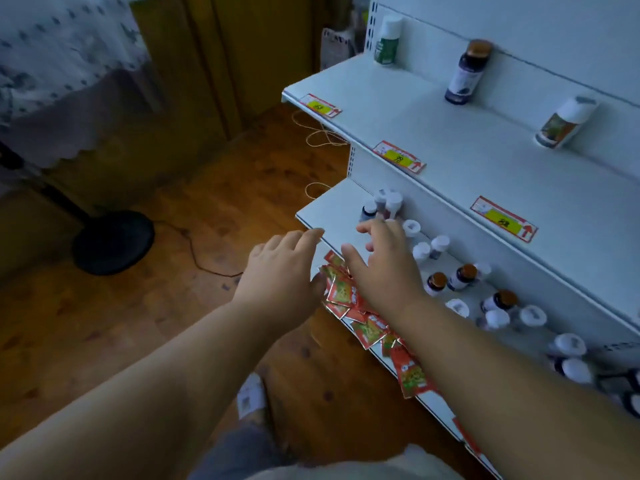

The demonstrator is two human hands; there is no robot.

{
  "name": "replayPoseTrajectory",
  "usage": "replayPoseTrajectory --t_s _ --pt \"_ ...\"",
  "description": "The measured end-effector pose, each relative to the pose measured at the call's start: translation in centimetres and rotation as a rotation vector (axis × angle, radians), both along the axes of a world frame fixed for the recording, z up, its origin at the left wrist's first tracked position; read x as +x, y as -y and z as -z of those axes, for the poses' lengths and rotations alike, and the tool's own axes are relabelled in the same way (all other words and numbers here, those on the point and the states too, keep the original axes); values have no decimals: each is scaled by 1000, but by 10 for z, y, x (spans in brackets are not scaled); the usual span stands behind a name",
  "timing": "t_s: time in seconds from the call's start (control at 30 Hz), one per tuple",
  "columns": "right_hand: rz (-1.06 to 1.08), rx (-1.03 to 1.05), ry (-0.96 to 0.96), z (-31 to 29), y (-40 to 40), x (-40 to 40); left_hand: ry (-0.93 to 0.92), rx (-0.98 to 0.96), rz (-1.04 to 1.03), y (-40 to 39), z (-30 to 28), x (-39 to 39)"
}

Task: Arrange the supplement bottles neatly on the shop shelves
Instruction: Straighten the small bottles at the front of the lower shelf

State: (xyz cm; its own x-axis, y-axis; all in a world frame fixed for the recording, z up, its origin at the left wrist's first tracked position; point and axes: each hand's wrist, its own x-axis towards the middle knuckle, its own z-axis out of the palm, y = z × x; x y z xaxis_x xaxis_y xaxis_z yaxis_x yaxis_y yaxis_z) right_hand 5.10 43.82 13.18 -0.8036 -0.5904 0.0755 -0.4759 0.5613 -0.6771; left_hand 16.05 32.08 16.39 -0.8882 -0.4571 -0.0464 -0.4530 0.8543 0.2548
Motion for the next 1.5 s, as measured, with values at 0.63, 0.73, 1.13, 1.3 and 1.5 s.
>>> replayPoseTrajectory --t_s 0.63,0.73,1.13,1.3,1.5 --pt "743 118 157 152 185 -112 87 119 550 212 149 -207" --pt "878 112 160 203 200 -129 80 189 606 225 201 -247" --pt "947 35 71 368 234 -235 -83 306 652 269 379 -351" --pt "968 -5 3 395 206 -293 -181 376 745 239 409 -390" --pt "946 -104 -104 419 215 -314 -164 395 761 248 433 -413"
